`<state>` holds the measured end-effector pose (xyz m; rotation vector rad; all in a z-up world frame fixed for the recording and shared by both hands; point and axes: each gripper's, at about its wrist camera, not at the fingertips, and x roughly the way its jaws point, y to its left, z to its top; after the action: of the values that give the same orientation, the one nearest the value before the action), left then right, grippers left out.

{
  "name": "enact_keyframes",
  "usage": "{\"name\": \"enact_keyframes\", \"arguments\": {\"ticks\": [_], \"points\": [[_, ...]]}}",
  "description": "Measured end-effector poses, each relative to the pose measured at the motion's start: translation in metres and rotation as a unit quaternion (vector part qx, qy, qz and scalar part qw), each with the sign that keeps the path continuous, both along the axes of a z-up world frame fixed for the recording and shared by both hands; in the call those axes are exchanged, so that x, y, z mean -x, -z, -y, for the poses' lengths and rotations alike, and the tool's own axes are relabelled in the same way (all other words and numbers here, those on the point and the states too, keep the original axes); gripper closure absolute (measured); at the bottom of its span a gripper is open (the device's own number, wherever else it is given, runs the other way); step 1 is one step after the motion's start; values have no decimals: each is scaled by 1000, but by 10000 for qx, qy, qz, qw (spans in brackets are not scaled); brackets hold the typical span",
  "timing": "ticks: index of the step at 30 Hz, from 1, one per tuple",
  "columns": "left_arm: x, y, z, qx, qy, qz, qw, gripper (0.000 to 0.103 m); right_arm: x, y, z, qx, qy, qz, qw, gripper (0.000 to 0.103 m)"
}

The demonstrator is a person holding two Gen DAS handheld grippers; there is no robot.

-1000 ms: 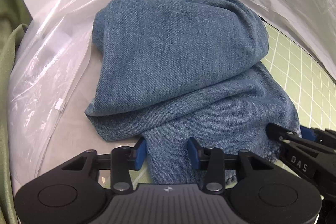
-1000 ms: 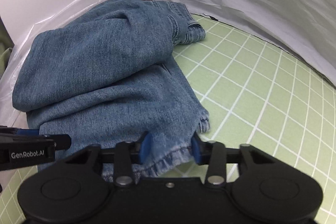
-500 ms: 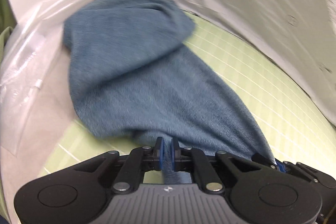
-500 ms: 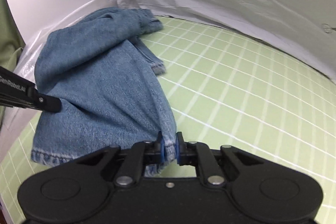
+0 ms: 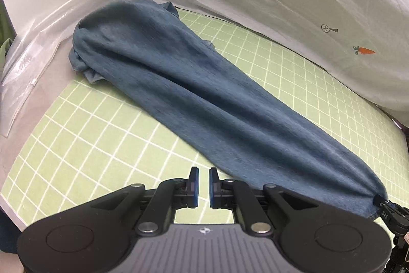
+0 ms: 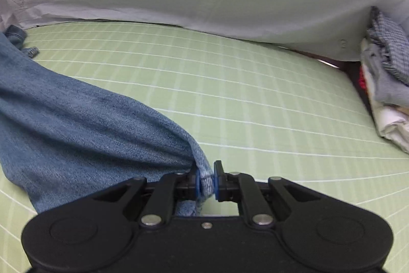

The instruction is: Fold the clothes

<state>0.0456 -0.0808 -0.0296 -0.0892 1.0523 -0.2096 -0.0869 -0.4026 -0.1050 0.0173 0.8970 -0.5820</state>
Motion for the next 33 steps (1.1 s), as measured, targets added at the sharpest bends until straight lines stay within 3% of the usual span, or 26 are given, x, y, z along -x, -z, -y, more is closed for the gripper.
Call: {"name": "enact_keyframes", "arguments": {"ticks": [3,6,10,11,12,14,16,20,24,27,33], "points": [[11,-4,21,-21,42,42,10000,86,31,-11,69,309,667,43,9973,93],[20,-9,39,-79,136,111,9998,80,61,-26,139,608,1499,90,9868,92],[18,-10,49,-149,24,115,9998,67,86,-39,195,289,2332,274,9716,85],[13,-10,49,-158,-56,115,9998,65,88,-38,195,199,2373,337,9707,80],[9,-10,49,-167,-137,115,9997,61,91,-35,191,120,2364,393,9708,67],[-2,-10,46,-160,-304,132,9993,55,89,-28,177,-158,2302,516,9717,51],[-13,-11,42,-129,-476,165,9986,49,88,-21,160,-669,2289,675,9688,44],[-38,-7,35,-86,-754,193,9969,40,81,2,123,-2153,2355,1098,9413,27],[-60,3,28,-190,-798,-13,9966,39,77,22,95,-2913,2497,960,9185,25],[-68,12,24,-292,-740,-113,9968,38,70,30,87,-2902,2638,790,9165,23],[-85,29,12,-433,-812,-350,9951,36,56,43,77,-2723,2927,440,9156,8]]}}
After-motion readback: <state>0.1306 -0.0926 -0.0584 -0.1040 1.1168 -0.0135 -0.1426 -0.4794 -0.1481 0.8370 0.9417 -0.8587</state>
